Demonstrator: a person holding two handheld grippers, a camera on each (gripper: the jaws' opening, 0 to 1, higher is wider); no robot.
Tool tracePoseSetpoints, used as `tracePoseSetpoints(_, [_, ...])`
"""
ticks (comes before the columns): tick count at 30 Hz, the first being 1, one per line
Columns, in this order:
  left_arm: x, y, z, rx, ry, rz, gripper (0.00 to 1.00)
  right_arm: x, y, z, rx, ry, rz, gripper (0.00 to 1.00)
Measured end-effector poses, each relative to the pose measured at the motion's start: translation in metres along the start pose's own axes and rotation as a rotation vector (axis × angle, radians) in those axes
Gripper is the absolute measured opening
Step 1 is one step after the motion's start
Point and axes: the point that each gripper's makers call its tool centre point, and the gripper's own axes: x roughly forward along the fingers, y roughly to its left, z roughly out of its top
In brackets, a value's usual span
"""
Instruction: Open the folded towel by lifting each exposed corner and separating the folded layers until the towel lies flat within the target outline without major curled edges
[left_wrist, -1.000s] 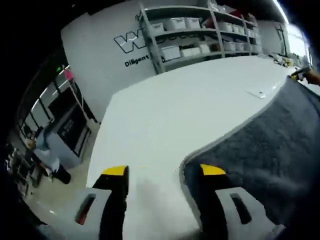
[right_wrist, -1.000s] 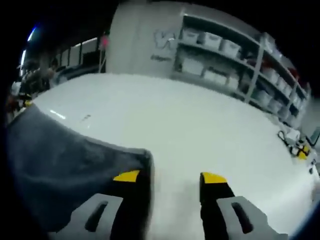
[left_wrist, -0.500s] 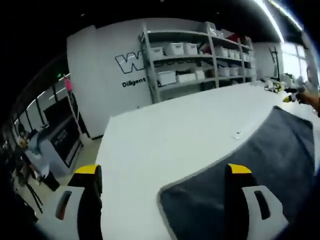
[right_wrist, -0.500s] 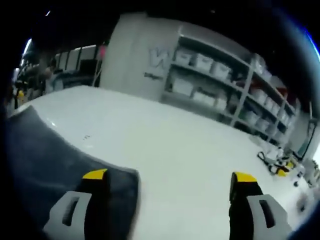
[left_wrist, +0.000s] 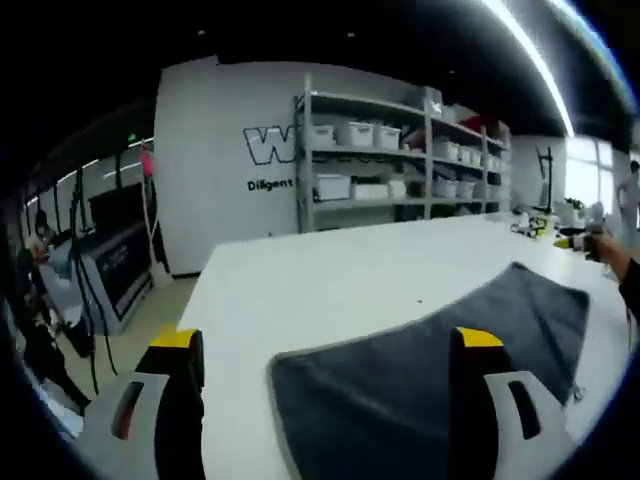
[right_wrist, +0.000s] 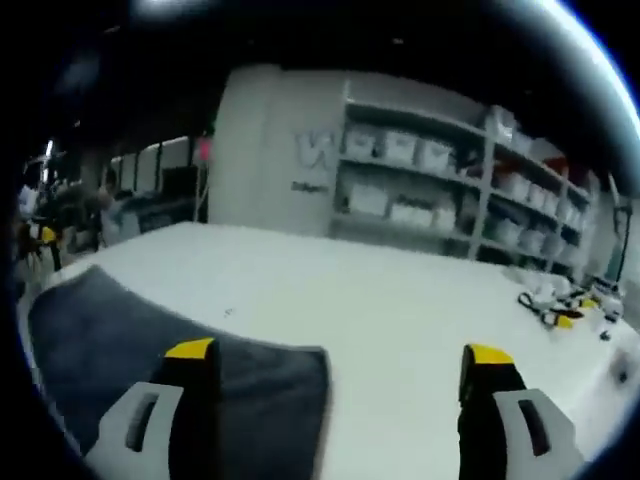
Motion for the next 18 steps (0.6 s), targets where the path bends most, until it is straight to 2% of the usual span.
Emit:
tracePoseSetpoints(2, [-0.024,-0.018,0.001,-0.001,-0.024,-0.004,1.00,-0.020,0.008,-0.003,0.002,-0.003,0.012,1.00])
tracePoseSetpoints(4, [-0.040,-0.022,0.002,-0.019,-0.039,0.007,1.00,-0.034,0.013,-0.003,0.003,-0.018,0.013,1.00])
tracePoseSetpoints(6, [-0.054,-0.028,0.003,0.007,-0.068,0.009,1.00,-0.051,0.017,0.000,0.014,-0.063,0.017,1.00])
tracePoseSetpoints(9, [-0.071,-0.037,-0.003,0.016,-0.077,0.011,1.00,-0.078,0.031,-0.011,0.007,-0.076,0.032,1.00])
tracePoseSetpoints(11, [-0.084,-0.048,-0.009,0.022,-0.084,-0.011,1.00,-0.094,0.039,-0.018,-0.011,-0.073,0.040,1.00])
tracePoseSetpoints(15, [-0.115,-0.076,-0.020,0.065,-0.094,-0.047,1.00,-0.134,0.054,-0.021,-0.009,-0.111,0.062,1.00])
tracePoseSetpoints(18, [-0.137,-0.090,-0.026,0.077,-0.103,-0.061,1.00,-0.165,0.063,-0.025,0.001,-0.139,0.074,1.00])
